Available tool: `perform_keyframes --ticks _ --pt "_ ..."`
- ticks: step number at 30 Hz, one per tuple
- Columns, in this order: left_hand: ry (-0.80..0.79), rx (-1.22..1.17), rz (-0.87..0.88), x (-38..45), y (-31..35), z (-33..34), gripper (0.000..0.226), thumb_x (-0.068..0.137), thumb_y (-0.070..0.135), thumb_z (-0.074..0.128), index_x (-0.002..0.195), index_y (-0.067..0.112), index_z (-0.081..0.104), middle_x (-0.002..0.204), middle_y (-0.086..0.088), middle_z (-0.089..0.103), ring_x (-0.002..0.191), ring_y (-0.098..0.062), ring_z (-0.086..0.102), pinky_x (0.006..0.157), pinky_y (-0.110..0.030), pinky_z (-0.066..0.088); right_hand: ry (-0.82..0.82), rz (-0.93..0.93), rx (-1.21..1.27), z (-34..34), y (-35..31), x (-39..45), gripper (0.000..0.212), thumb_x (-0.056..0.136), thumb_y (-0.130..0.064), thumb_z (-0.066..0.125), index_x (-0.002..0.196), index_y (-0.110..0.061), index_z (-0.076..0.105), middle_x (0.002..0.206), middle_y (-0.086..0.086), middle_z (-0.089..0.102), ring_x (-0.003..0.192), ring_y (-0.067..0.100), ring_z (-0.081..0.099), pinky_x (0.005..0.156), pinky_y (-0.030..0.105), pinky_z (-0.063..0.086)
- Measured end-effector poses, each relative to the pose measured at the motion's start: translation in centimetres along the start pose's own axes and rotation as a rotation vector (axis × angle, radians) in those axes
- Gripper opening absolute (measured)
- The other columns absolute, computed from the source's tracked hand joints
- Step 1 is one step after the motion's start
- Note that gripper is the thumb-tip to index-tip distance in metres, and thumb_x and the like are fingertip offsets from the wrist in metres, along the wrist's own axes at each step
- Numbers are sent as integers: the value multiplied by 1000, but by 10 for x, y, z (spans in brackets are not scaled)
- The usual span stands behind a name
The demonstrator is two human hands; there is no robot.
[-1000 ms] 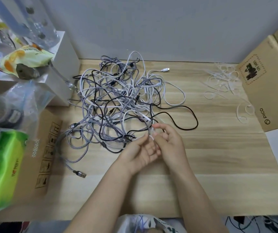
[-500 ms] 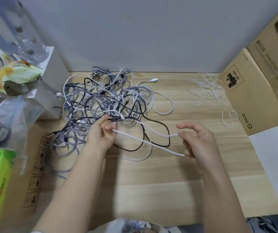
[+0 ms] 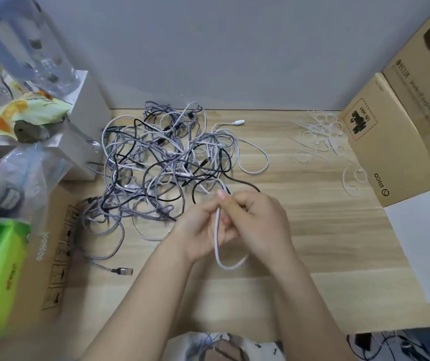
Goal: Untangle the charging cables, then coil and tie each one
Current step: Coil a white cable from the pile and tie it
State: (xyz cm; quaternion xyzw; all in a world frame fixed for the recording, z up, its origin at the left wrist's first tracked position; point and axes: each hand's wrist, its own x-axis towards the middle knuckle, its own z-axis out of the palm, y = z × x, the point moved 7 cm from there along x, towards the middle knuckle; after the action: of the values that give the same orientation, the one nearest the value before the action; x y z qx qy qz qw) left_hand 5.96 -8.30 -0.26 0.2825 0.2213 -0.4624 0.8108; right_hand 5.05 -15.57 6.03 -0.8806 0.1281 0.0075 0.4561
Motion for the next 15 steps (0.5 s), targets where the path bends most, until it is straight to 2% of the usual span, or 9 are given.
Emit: perform_keyframes --ticks 3,6,7,9,11,12,13,14,15 --pt "10 -155 105 0 19 0 42 101 26 31 94 5 68 86 -7 74 75 -20 71 58 -35 57 -73 111 -27 -7 14 -4 54 87 -52 56 45 -20 54 42 -12 53 48 6 47 57 29 38" --pt "78 -205 241 -3 33 -3 30 101 26 37 86 13 60 68 0 71 64 -14 71 64 -33 58 -102 173 -72 -14 29 -6 53 84 -52 59 48 -15 51 49 -1 58 52 11 49 59 30 40" --pt "88 -142 305 -4 35 -2 30 100 27 38 82 14 58 65 2 70 62 -12 70 69 -31 57 -102 171 -91 -15 31 -6 51 83 -55 58 53 -14 53 54 1 60 57 15 52 62 32 42" --pt "81 141 426 -7 36 5 31 99 30 37 85 13 59 71 3 71 70 -9 70 76 -29 53 -128 148 -62 -12 30 -7 43 84 -60 54 70 -19 56 70 -3 62 72 18 57 72 36 45" --pt "15 446 475 -9 28 18 32 93 33 41 97 11 63 83 0 71 76 -9 66 72 -21 52 -174 68 -26 -4 22 -7 32 85 -57 54 92 -25 57 90 -5 62 88 16 57 79 38 45" --pt "-16 530 470 -10 23 23 35 87 35 45 101 10 65 87 -3 67 75 -10 62 68 -19 49 -185 8 -47 0 16 -7 29 86 -49 55 100 -24 57 94 -7 61 91 16 57 79 37 45" --pt "-30 564 455 -10 19 25 36 83 36 48 101 11 67 91 -6 63 74 -10 59 66 -20 45 -181 -39 -57 2 12 -8 21 89 -40 57 101 -22 59 91 -7 60 89 17 58 76 37 45" --pt "-39 573 444 -10 17 26 35 81 36 50 99 13 70 93 -9 59 75 -12 55 64 -21 41 -155 -57 -30 3 9 -8 12 91 -31 57 93 -19 60 83 -5 60 82 17 58 71 35 44" --pt "-45 567 437 -11 17 27 33 81 36 51 95 15 72 93 -10 58 74 -15 52 61 -22 39 -114 -52 21 2 8 -8 11 93 -25 56 84 -20 59 74 -5 60 73 15 58 66 32 43"
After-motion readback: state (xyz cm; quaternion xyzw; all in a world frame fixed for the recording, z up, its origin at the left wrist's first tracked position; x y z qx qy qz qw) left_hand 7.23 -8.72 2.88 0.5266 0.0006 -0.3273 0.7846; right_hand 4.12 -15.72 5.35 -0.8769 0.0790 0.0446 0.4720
